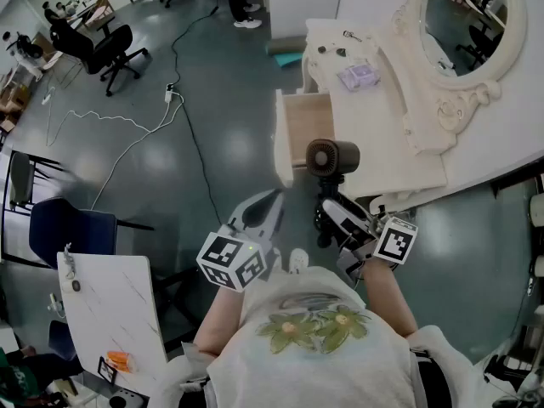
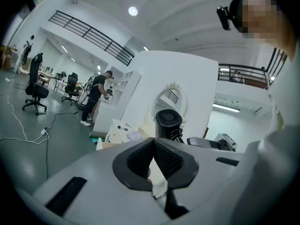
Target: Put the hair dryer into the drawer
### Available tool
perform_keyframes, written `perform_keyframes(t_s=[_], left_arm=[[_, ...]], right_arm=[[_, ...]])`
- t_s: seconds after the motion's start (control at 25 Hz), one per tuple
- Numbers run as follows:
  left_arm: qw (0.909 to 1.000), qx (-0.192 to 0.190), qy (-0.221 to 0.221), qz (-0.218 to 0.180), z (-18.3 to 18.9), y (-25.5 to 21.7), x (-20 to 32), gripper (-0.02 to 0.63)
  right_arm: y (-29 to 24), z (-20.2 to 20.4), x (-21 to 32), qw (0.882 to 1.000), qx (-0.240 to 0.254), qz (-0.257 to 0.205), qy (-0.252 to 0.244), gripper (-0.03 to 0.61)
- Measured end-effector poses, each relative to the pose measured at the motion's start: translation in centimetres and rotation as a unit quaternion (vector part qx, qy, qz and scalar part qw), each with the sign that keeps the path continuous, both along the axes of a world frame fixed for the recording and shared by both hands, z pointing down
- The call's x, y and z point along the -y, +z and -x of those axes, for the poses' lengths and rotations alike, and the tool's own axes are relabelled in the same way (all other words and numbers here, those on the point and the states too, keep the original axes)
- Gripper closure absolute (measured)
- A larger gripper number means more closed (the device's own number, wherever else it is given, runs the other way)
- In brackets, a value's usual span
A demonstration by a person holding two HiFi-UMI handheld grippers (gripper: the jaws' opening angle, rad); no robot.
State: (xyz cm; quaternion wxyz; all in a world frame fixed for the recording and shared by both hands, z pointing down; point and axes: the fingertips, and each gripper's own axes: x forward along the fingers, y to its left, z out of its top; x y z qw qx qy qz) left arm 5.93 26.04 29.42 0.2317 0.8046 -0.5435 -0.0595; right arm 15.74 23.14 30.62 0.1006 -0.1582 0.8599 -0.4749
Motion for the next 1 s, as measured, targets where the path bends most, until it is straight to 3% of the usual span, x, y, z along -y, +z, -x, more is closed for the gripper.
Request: perform_keyframes(t_s=[0.6,1.0], left_arm=[[0.9996,0.013,0.023,0.003,-0.9,0.3,2.5,0.603],[0.9999,0.007,0.003,0.007,-1.0,2.1,3.0,0.603]], right_arm=[[1.0,-0.3,2.0,0.999,-0.038,-0.004,0.013,0.344],[2.6,-1.2,3.0,0.998,-0.055,0.004,0.007,0.344]])
